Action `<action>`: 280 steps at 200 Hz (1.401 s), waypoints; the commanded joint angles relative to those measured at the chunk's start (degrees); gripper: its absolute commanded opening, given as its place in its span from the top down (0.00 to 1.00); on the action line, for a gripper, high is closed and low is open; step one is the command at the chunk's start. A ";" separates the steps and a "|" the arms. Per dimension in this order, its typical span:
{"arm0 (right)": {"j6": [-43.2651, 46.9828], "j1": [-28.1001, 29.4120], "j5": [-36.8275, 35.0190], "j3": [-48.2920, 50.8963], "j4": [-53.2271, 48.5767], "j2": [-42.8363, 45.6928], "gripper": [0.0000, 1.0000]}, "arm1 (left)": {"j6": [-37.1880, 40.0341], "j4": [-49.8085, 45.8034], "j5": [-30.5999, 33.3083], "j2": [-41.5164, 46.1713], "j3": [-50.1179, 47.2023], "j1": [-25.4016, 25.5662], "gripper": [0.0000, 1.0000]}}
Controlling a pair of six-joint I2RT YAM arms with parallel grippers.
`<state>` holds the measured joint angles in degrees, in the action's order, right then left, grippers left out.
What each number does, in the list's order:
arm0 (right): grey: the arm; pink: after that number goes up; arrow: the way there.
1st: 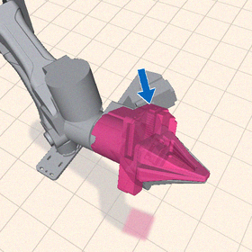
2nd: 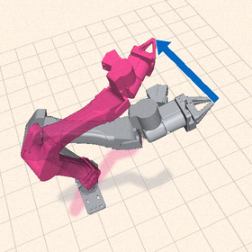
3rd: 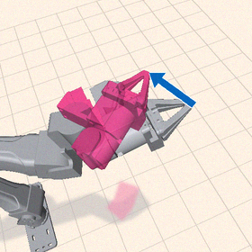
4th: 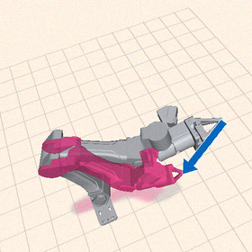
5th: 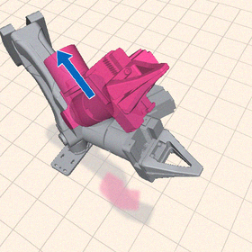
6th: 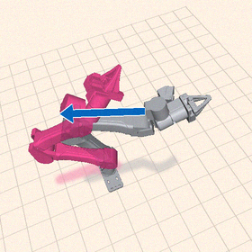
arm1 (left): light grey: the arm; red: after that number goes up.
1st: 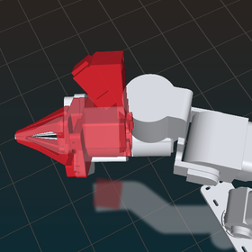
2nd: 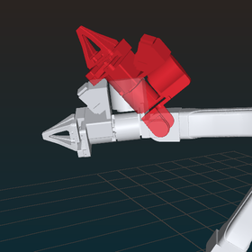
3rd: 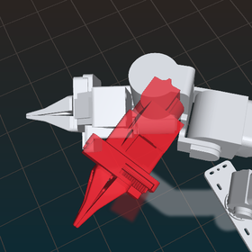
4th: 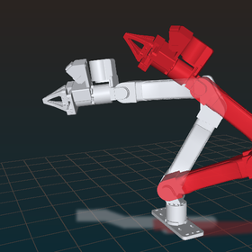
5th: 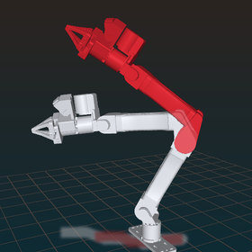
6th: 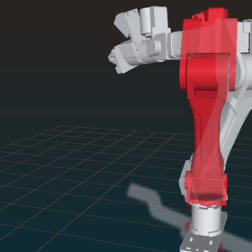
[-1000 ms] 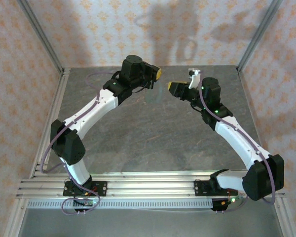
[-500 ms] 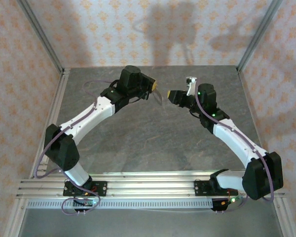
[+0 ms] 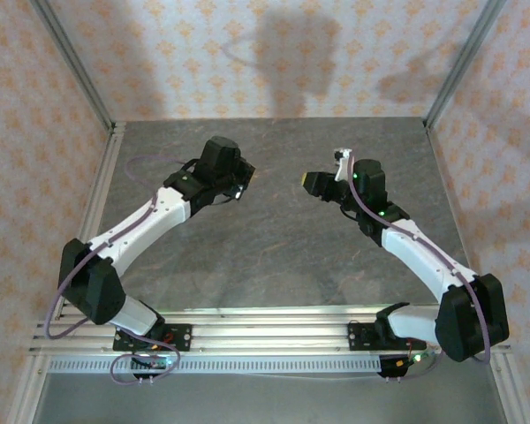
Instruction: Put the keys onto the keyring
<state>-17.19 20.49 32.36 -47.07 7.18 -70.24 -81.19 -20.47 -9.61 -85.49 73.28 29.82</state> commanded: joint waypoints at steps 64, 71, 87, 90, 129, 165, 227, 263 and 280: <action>1.59 -0.23 -4.89 2.19 -4.01 6.92 0.57 | 2.70 4.49 0.14 -10.49 -0.41 2.82 1.00; 1.55 -0.40 -5.13 2.37 -4.69 7.72 0.57 | 2.68 5.00 -0.27 -11.89 0.54 3.41 1.00; 1.72 -0.77 -5.76 2.89 -6.20 9.50 0.57 | 2.45 5.82 -0.72 -14.70 2.63 4.82 1.00; 1.69 -0.82 -5.92 3.06 -6.44 9.83 0.57 | 2.44 5.99 -0.85 -15.33 3.00 5.06 1.00; 1.70 -2.02 -7.02 4.00 -9.89 13.64 0.57 | 1.04 8.58 -2.49 -22.63 7.90 7.99 1.00; 1.22 -2.60 -7.96 4.68 -12.59 16.17 0.57 | 0.17 9.96 -4.68 -30.60 13.44 9.97 1.00; 0.81 -2.91 -9.09 5.17 -14.72 18.18 0.57 | -0.24 18.31 -12.46 -40.91 22.19 12.68 0.49; 1.10 -4.17 -10.93 4.11 -16.70 19.93 0.57 | 5.77 22.67 -21.80 -45.39 33.25 14.21 0.15; 0.97 -4.74 -11.50 3.83 -17.45 21.28 0.57 | 9.17 22.51 -22.91 -43.87 33.86 13.95 0.13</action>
<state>-16.49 16.58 23.20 -42.26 -8.62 -51.35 -77.89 -1.78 -27.11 -131.68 103.79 43.55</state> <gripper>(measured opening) 0.432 0.857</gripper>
